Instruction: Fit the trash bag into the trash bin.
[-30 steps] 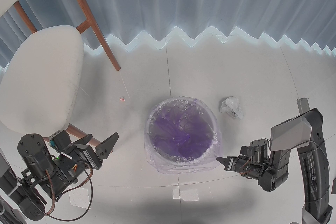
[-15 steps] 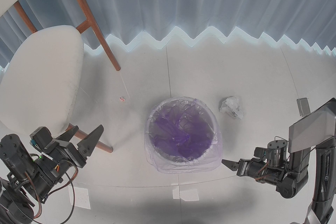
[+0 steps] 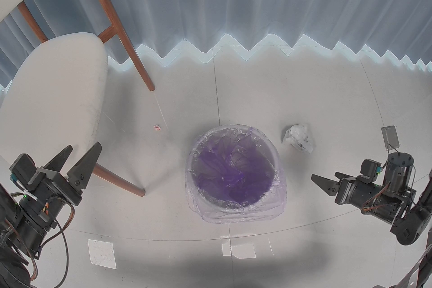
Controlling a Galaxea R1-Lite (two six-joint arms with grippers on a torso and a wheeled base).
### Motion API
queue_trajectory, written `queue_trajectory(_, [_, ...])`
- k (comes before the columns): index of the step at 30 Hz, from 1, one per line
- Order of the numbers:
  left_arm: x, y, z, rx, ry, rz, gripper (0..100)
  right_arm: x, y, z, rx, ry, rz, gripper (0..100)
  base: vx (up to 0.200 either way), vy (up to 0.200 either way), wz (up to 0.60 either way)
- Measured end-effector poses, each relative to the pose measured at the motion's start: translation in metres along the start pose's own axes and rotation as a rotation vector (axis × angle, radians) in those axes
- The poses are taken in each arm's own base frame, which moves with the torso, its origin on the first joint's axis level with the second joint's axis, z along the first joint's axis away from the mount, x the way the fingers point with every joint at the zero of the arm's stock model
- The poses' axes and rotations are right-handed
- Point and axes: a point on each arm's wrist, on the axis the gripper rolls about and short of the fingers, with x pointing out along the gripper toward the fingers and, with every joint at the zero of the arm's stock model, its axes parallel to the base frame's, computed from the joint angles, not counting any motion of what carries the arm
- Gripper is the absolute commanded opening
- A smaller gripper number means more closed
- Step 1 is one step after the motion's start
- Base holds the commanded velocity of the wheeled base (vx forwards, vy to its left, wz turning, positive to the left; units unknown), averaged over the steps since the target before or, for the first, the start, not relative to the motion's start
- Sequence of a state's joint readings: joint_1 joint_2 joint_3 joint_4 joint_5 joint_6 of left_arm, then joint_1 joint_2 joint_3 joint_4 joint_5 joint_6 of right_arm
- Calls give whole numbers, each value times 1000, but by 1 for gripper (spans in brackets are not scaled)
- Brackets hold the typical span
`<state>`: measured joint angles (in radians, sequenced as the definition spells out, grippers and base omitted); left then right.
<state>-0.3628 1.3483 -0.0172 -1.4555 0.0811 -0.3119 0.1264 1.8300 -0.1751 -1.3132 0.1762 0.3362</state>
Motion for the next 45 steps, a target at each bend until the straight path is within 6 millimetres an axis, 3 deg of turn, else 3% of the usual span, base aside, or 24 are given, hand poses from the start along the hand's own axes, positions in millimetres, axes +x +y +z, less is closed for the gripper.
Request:
queue_trajectory(9, [-19,2,11,18,-29,17,100,-41,-25,31,-5,2,-185,100,0,0,0])
queue_trajectory(16, [-36,4,10,21,23,42,100,-55,-45,44,-152,-23,-280,100,0,0,0])
queue_trajectory(24, [-51,7,3,29,123,72,100,-47,-66,40,-226,47,-291,100,0,0,0])
queue_trajectory(33, [-83,10,-8,38,251,34,100,-28,-80,32,-233,98,-285,100,0,0,0])
queue_trajectory(39, [-101,12,-17,99,335,-8,100,-17,-76,21,-249,117,-175,100,0,0,0])
queue_trajectory(45, [-107,13,-16,121,313,-16,100,-1,-77,14,-277,111,-127,100,0,0,0])
